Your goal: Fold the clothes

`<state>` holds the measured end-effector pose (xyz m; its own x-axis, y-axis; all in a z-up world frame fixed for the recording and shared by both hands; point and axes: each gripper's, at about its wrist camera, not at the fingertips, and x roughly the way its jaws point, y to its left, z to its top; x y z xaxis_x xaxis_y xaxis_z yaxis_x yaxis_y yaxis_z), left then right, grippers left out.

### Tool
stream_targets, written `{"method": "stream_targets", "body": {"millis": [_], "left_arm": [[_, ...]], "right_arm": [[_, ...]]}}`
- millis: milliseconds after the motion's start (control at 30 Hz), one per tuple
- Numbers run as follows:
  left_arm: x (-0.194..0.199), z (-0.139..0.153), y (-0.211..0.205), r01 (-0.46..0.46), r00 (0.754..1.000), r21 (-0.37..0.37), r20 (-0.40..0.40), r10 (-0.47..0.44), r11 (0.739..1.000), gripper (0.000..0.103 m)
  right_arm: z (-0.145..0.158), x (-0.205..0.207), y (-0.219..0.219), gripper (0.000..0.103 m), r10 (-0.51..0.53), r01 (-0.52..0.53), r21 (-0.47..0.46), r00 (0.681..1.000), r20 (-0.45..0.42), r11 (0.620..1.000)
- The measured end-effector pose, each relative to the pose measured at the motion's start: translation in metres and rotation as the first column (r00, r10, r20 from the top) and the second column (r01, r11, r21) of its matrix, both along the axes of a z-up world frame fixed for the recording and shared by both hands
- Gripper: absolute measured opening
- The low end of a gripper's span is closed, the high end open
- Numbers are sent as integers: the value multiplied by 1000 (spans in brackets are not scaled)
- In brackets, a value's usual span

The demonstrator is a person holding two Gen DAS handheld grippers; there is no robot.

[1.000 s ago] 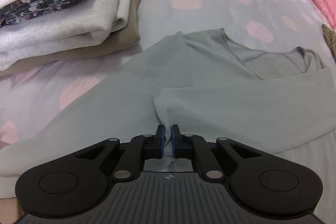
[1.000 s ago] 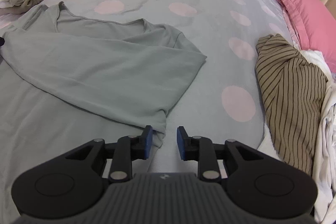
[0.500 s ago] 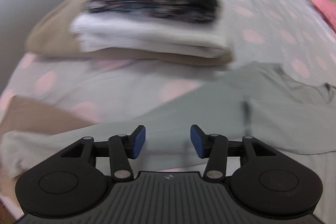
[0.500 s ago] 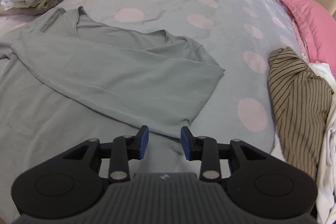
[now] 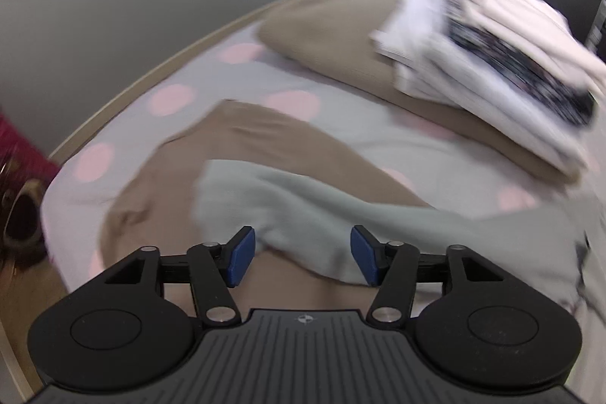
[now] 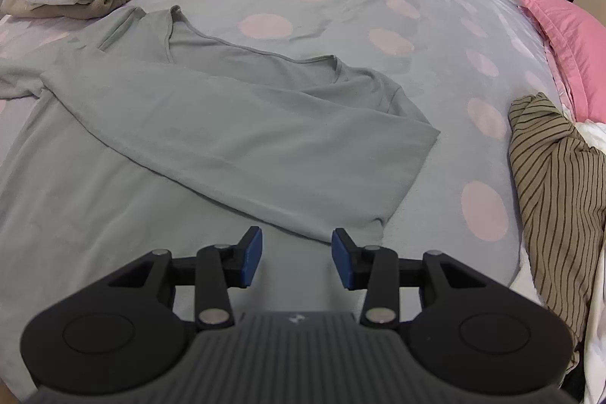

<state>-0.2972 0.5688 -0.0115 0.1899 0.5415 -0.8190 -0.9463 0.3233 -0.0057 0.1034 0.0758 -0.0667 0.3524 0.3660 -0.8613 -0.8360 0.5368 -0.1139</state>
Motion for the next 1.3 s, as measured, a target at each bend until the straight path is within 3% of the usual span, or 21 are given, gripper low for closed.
{"method": "stream_targets", "body": {"millis": [100,233,300,333,400,467,600,800,933,1067,1200,1300], "left_arm": [[-13,-6,10,-74,996,-22,39,75,997,56],[-15,-20,23,-127,992,-37,19,128,991,56],[-15,-26,27,-137,991,-46,9,137,990,47],[-16,-29,28,-139,990,-48,4,140,989,34],[-14,-32,28,-135,991,-39,0,135,990,26],[-10,-30,24,-121,993,-19,-5,121,992,9],[2,-11,11,-104,994,28,35,103,994,6],[43,41,-27,38,984,77,169,-51,996,5],[85,74,-60,177,950,121,240,-201,977,5],[134,96,-99,321,897,164,264,-354,933,5],[187,97,-143,474,830,162,248,-500,866,5],[227,86,-183,587,772,153,189,-607,795,5]], "right_arm": [[-2,-4,4,46,12,-12,-9,1000,8,1000],[-6,-8,5,46,17,-17,-22,1000,9,1000],[-8,-9,5,46,16,-16,-25,1000,9,1000],[-8,-9,4,46,16,-16,-27,1000,9,1000],[-9,-9,4,46,16,-15,-31,1000,11,999],[-10,-7,3,46,11,-11,-32,1000,12,999],[-8,-6,3,46,8,-8,-23,1000,13,1000],[0,-3,-3,46,-6,6,-10,1000,13,1000],[18,6,-20,46,-24,23,4,1000,20,1000],[38,15,-47,46,-41,40,18,998,43,999],[51,26,-78,46,-100,98,57,995,29,994],[54,29,-97,48,-130,129,78,991,16,989]]}}
